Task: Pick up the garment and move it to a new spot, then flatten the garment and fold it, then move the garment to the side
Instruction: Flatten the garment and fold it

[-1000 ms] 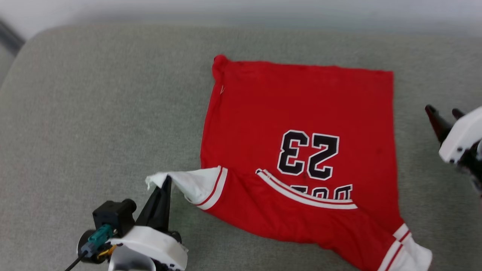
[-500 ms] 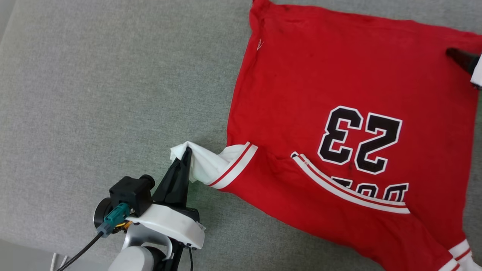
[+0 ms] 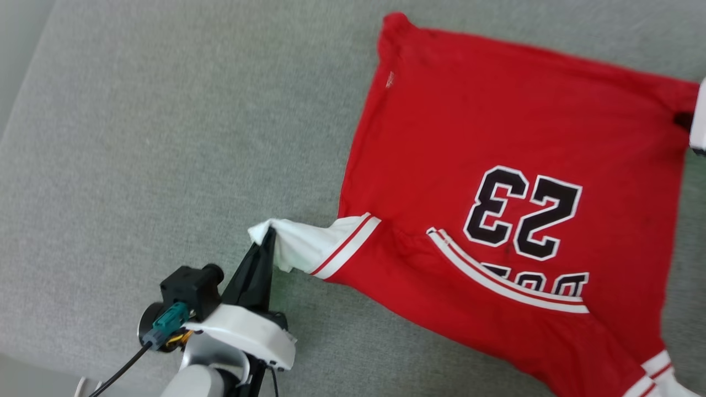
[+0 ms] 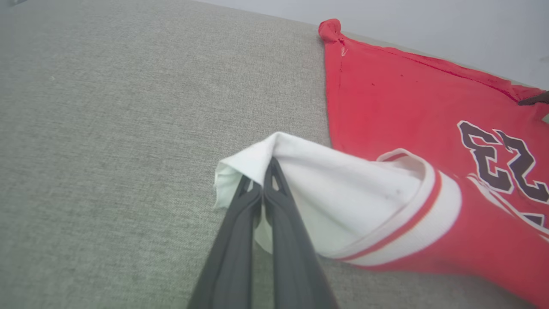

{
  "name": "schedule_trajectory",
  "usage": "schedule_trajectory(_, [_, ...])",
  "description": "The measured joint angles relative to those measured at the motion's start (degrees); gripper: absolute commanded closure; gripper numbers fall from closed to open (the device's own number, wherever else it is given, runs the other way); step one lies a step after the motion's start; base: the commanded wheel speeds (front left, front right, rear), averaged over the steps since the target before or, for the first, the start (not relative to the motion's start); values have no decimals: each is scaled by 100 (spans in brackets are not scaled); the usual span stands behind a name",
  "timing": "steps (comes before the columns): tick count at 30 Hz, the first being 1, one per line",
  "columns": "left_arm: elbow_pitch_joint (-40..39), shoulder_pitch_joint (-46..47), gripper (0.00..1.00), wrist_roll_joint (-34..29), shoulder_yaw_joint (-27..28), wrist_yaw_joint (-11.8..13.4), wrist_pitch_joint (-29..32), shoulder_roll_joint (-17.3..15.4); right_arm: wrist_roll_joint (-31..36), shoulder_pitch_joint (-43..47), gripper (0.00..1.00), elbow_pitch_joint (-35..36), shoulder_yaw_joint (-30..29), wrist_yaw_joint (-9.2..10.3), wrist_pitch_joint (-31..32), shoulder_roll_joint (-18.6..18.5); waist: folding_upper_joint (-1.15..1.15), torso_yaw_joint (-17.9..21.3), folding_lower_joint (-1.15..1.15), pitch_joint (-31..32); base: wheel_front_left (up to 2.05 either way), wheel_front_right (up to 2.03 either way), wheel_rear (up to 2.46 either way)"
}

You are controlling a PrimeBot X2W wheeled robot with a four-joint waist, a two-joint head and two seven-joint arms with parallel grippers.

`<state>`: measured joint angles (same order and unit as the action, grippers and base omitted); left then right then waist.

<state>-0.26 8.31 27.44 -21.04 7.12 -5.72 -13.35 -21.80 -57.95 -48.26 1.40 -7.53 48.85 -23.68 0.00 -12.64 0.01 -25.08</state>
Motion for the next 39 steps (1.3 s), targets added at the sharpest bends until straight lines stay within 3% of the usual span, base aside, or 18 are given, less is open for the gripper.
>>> schedule_trajectory(8, [130,-475,100,188,252,167,-1,-135,-180,930,100,994,520,1,29,-512,0,327,0,863,0,0,0])
schedule_trajectory(14, [91,-965,100,346,435,356,88,-260,-458,2685,100,2130,558,1,368,-883,0,730,-2,1596,0,0,0])
schedule_trajectory(17, [31,-1179,100,413,521,425,113,-343,-543,3810,100,2760,369,1,592,-899,0,973,-3,1902,0,0,0])
schedule_trajectory(22, [-79,-1339,100,455,590,497,181,-419,-591,5677,100,3578,-126,2,781,-508,0,1372,-3,2251,0,0,0])
schedule_trajectory(28, [-157,-1396,100,469,611,536,257,-483,-476,7137,100,3927,-542,2,820,523,0,1611,-3,2505,0,0,0])
schedule_trajectory(29, [-175,-1396,100,469,611,547,263,-489,-450,7247,75,3973,-595,2,736,668,0,1630,-3,2520,0,0,0])
schedule_trajectory(30, [-188,-1399,100,471,613,550,282,-498,-411,7290,20,4055,-652,3,566,773,0,1647,-3,2532,0,0,0])
schedule_trajectory(31, [-204,-1404,100,478,610,556,296,-515,-366,7279,0,4151,-735,2,323,860,0,1661,-3,2539,0,0,0])
schedule_trajectory(33, [-231,-1407,100,486,602,560,343,-545,-256,7225,0,4328,-816,3,-188,944,0,1675,-3,2546,0,0,0])
schedule_trajectory(38, [-321,-1414,100,483,564,601,409,-568,-11,6796,0,4615,-1066,3,-2151,1105,0,1677,-2,2530,0,0,0])
schedule_trajectory(39, [-389,-1398,100,453,533,608,457,-580,63,6472,0,4537,-1018,3,-3039,1128,0,1647,-2,2489,0,0,0])
